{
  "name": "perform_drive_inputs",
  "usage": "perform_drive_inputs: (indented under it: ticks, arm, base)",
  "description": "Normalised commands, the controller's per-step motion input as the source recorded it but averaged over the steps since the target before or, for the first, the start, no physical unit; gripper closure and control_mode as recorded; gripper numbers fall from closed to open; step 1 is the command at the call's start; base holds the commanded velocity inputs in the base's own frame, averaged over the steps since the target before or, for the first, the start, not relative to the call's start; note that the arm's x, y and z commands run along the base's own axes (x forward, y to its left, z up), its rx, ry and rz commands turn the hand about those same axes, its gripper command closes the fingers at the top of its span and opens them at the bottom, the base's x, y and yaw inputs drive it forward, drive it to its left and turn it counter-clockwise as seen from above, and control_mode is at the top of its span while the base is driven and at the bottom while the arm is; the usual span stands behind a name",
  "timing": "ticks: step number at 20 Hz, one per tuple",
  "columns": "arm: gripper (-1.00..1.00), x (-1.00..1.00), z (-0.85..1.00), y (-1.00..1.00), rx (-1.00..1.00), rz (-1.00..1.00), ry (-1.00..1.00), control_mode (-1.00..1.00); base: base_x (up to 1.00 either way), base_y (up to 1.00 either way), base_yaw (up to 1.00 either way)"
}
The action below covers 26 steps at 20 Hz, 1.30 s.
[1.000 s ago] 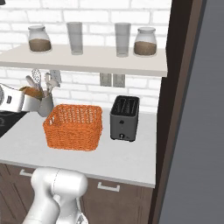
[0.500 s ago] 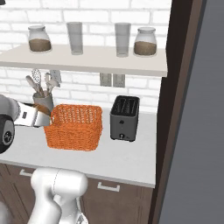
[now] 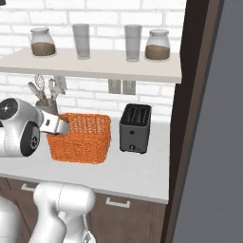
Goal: Open the cabinet, pick up the bread from the cabinet and place it in the basket. Then move the basket to the dining counter.
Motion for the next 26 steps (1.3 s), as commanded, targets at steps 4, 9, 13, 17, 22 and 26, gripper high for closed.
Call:
perform_drive_inputs:
  ticks: [4,9,13,17,22,26]
  arm:
    - [1.0,0.89,-0.4,0.0,0.0,0.0,0.13,-1.0]
    - [1.0,0.85,-0.42,0.0,0.0,0.0,0.18,-1.0]
    - [1.0,0.67,-0.36,0.0,0.0,0.0,0.12,-1.0]
    - [1.0,0.53,-0.39,0.0,0.0,0.0,0.1,-1.0]
    - [1.0,0.52,-0.48,0.0,0.0,-0.02,0.2,-1.0]
    - [1.0,0.45,-0.46,0.0,0.0,0.0,0.12,-1.0]
  base:
    - [0.0,0.0,0.0]
    - [0.0,0.0,0.0]
    - [0.0,0.0,0.0]
    - [0.0,0.0,0.0]
    - [0.0,0.0,0.0]
    - [0.0,0.0,0.0]
